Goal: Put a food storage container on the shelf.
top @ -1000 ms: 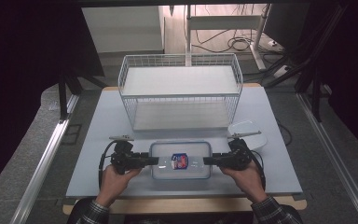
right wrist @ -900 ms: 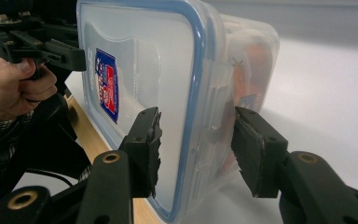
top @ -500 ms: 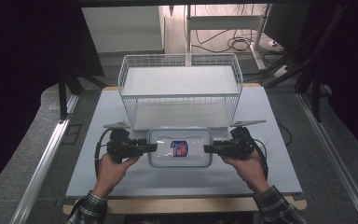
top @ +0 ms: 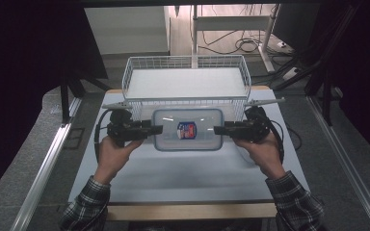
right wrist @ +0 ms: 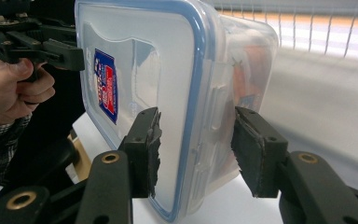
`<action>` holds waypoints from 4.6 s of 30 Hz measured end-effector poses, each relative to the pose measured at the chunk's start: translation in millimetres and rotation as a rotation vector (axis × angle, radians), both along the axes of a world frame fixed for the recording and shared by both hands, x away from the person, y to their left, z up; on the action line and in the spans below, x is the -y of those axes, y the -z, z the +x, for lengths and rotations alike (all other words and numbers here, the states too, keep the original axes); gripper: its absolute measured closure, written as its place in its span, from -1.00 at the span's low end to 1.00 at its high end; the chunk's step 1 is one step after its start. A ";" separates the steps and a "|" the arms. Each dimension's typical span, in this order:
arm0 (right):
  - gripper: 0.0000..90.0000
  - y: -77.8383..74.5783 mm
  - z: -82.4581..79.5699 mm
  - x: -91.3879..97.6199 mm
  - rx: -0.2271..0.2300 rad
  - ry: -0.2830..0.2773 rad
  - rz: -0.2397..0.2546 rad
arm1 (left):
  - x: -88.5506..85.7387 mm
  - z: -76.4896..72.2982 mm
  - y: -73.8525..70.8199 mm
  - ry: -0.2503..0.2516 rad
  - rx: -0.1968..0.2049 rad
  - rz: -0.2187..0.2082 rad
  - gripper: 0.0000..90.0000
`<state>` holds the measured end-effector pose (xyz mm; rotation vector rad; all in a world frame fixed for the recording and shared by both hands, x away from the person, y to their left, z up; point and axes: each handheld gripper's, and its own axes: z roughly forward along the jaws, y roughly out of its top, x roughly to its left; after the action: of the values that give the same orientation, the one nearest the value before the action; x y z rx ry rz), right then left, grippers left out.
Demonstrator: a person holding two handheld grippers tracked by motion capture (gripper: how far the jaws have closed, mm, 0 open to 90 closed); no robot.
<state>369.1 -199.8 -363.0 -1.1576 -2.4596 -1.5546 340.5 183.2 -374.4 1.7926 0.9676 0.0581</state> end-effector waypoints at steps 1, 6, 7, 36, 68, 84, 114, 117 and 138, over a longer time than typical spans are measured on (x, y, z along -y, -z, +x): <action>0.17 -12.0 4.7 -1.0 0.023 0.003 -0.003 | -1.1 4.9 -8.7 0.003 0.017 -0.004 0.07; 0.17 -36.5 14.5 -3.4 0.062 0.010 0.004 | -3.2 14.0 -31.6 -0.006 0.055 -0.007 0.07; 0.17 -39.6 16.2 -3.8 0.065 0.010 0.007 | -3.7 15.4 -36.3 -0.009 0.062 -0.006 0.07; 0.13 -85.8 91.8 -28.1 0.098 0.051 0.027 | -23.9 86.9 -67.8 -0.060 0.065 -0.060 0.05; 0.04 -58.6 120.7 -40.8 0.087 0.191 0.013 | -21.4 133.9 -38.4 -0.136 -0.059 -0.155 -0.52; 0.16 -63.1 109.8 -34.5 0.192 0.197 0.001 | -18.2 89.2 -59.0 -0.223 0.205 0.090 0.01; 0.95 -32.6 87.9 -50.6 0.220 0.079 -0.095 | 2.1 85.4 -31.2 -0.176 0.204 0.176 0.98; 0.95 -31.9 86.7 -50.3 0.219 0.078 -0.093 | 3.6 83.2 -31.1 -0.168 0.207 0.172 0.94; -0.26 -1.0 26.1 -16.9 0.280 0.058 -0.130 | 23.7 21.3 3.3 -0.057 0.259 0.208 -0.71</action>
<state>395.2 -182.9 -362.0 -1.1047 -2.7635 -1.7007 361.8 159.5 -377.7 1.8897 0.8495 0.4304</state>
